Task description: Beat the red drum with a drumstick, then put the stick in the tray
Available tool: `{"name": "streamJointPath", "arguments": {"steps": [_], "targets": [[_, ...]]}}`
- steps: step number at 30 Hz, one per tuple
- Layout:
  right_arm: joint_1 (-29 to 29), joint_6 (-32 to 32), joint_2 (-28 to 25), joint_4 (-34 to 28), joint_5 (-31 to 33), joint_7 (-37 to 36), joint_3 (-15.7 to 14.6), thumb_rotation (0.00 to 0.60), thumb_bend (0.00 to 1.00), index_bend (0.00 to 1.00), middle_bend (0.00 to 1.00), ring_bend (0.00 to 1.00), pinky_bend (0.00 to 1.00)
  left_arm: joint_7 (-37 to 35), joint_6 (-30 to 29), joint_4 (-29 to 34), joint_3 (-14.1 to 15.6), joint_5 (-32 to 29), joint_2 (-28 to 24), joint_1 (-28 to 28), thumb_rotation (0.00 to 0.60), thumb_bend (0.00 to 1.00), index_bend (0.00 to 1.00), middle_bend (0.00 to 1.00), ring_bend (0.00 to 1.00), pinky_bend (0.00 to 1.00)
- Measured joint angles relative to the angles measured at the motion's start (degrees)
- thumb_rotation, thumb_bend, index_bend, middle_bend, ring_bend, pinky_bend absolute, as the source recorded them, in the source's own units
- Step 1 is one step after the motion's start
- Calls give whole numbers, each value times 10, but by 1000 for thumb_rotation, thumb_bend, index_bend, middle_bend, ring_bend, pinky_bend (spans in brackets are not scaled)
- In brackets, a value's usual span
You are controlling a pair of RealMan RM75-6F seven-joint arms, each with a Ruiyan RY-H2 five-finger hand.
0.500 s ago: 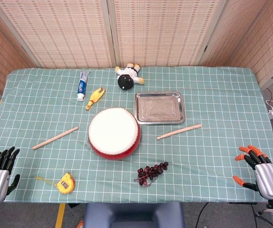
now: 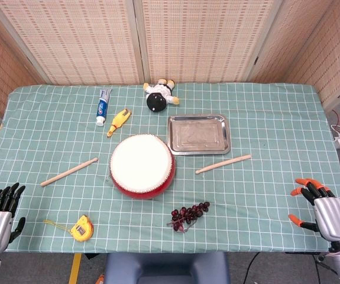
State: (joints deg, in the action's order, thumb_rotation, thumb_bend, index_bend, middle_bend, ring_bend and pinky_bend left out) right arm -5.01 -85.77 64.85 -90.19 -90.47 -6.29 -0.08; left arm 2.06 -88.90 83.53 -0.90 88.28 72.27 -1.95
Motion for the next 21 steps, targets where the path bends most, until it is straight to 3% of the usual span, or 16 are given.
{"name": "streamJointPath", "arguments": {"steps": [9,21], "targets": [[-108,142,37,5,30,59,47,600,121,468,210,138,259,-4,-3,0,2,-8,-2,8,600,368,0,0,0,0],[-270,324,208,197,99,115,101,600,220,471,210,84,207,-7,8,-8,-1,-23,-2,10,600,368,0,0,0,0]]}}
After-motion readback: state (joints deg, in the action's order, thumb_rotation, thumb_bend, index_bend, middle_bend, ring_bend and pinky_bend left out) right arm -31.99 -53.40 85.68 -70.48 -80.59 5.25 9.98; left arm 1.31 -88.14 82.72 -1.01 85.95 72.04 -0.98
